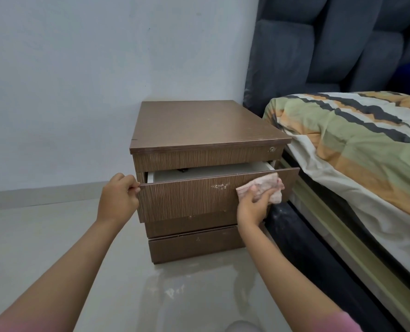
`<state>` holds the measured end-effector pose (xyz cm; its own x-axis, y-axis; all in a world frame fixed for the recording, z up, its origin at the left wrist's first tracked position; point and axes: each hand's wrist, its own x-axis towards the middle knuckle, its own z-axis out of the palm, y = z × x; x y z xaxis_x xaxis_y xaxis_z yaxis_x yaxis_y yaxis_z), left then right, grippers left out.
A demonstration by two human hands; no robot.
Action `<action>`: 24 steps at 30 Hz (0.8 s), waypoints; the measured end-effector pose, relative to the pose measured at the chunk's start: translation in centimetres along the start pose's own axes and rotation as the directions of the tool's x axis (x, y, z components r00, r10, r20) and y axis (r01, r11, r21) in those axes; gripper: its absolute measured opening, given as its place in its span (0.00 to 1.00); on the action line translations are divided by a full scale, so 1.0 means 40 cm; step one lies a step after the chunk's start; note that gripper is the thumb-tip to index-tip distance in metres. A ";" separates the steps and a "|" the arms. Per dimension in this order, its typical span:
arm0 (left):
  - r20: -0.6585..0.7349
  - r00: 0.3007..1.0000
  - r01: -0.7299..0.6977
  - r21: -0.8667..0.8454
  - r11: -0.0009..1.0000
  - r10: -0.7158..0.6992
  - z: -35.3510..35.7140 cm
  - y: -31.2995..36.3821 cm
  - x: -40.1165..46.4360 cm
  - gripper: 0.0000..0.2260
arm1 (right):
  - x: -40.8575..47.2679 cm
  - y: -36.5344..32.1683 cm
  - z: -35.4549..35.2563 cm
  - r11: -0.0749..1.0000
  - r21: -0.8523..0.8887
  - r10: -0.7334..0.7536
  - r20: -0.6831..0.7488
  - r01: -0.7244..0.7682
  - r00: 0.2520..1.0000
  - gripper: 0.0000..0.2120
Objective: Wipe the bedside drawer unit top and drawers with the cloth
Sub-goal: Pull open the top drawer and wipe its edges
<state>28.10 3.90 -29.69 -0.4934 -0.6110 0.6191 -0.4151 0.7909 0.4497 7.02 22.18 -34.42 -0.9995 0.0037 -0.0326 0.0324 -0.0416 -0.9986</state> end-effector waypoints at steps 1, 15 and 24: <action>-0.001 1.000 -0.002 0.001 1.000 0.002 0.000 0.000 -0.001 0.05 | -0.021 -0.011 0.018 0.998 -0.002 -0.058 0.037 0.058 0.998 0.30; -0.001 1.000 0.007 -0.019 1.000 -0.007 0.000 0.000 -0.002 0.04 | -0.093 0.052 0.115 0.994 -0.113 0.006 0.056 0.001 0.998 0.33; -0.010 1.000 0.008 -0.042 0.999 -0.008 0.003 -0.005 -0.004 0.04 | -0.155 0.008 0.109 0.998 0.041 0.049 0.042 -0.051 0.998 0.32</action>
<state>28.19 3.84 -29.96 -0.4819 -0.6172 0.6220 -0.3866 0.7867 0.4812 13.20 17.77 -34.37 -0.9960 -0.0399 -0.0802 0.0832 -0.0822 -0.9931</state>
